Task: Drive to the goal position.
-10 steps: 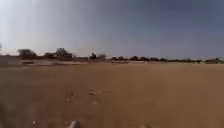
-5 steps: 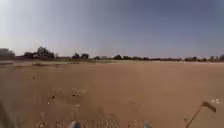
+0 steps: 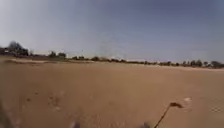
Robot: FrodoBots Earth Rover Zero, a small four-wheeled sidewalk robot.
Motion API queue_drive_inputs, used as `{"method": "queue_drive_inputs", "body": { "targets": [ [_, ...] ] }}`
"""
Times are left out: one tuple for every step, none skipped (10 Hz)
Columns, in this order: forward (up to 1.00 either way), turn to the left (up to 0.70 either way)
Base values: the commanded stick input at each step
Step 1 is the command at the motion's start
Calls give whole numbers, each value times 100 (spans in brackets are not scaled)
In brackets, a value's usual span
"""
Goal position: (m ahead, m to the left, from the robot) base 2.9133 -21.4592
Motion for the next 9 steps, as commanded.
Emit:
{"method": "queue_drive_inputs", "body": {
  "targets": [
    [0, -70],
    [0, -70],
    [0, -70],
    [0, -70],
    [0, -70],
    [0, -70],
    [0, -70],
    [0, -70],
    [0, -70]
  ]
}}
